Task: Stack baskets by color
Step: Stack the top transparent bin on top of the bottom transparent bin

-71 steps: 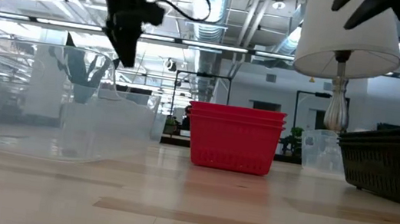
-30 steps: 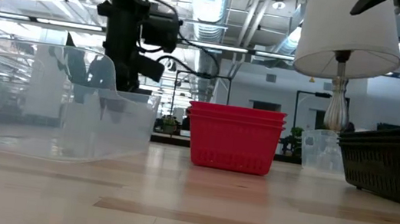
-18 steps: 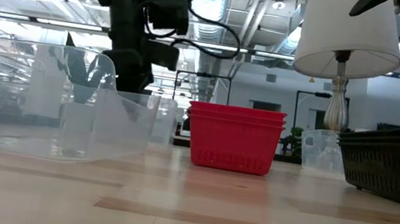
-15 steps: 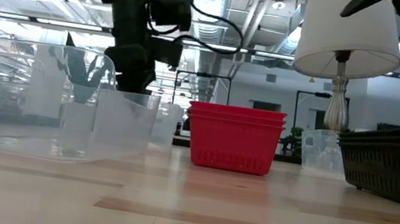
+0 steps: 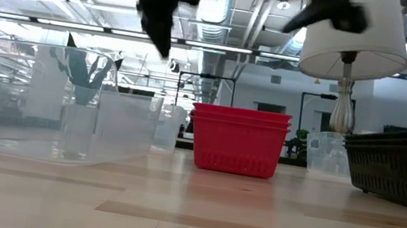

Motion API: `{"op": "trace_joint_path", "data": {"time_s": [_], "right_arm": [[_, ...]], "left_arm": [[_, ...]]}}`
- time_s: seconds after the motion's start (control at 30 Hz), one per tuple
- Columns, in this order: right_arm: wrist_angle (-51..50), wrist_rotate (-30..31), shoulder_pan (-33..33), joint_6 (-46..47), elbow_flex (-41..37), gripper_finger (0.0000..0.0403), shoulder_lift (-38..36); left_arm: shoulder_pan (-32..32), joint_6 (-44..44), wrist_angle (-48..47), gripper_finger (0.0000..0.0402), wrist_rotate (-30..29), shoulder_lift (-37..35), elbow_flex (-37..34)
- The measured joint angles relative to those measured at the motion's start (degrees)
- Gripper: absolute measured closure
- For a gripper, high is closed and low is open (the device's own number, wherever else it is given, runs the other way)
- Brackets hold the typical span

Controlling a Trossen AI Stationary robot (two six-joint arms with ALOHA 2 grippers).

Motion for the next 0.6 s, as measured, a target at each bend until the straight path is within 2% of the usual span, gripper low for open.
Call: {"op": "trace_joint_path", "data": {"time_s": [0.13, 0.3, 0.43, 0.6], "right_arm": [[5.79, -2.80, -5.60, -15.90, 0.02, 0.0153, -0.19], [9.39, -8.00, -12.82, -33.90, 0.05, 0.0157, 1.76], [12.31, -11.67, -16.99, -49.77, 0.03, 0.0158, 5.10], [11.03, -13.60, -19.15, -63.37, 4.97, 0.0158, 12.03]], "left_arm": [[-0.47, -4.19, -4.66, 0.0169, 0.20, -6.49, 3.91], [-3.09, -12.67, -5.97, 0.0168, 0.04, -16.67, 4.47], [-6.17, -17.51, -6.11, 0.0168, 0.12, -22.80, 3.98], [-9.72, -24.68, -6.72, 0.0168, 0.03, -28.23, 3.91]]}}
